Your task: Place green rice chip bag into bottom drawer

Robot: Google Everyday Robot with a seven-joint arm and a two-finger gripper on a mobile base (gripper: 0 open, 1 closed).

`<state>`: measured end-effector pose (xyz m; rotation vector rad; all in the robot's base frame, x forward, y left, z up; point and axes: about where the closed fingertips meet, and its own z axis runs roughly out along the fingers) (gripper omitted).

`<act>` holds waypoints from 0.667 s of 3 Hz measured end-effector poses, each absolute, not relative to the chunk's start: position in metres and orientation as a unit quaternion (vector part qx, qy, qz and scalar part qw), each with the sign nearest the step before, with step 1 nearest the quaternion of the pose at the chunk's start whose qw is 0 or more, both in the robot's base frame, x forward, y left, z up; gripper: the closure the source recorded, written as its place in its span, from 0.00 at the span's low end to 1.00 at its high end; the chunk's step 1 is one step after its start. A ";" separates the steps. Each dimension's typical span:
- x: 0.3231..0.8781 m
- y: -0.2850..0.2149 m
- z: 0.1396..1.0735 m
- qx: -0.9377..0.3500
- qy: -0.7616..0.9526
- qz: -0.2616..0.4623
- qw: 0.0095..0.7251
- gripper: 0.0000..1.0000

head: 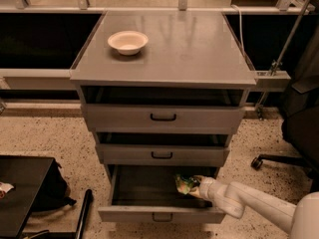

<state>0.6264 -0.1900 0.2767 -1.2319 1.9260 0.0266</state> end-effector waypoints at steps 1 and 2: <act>0.636 -0.176 0.238 -0.496 0.770 0.023 0.401 1.00; 0.657 -0.154 0.182 -0.484 0.776 0.052 0.401 1.00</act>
Offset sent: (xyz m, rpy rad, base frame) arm 0.0678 0.0545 -0.1667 0.1317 0.0983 -0.0032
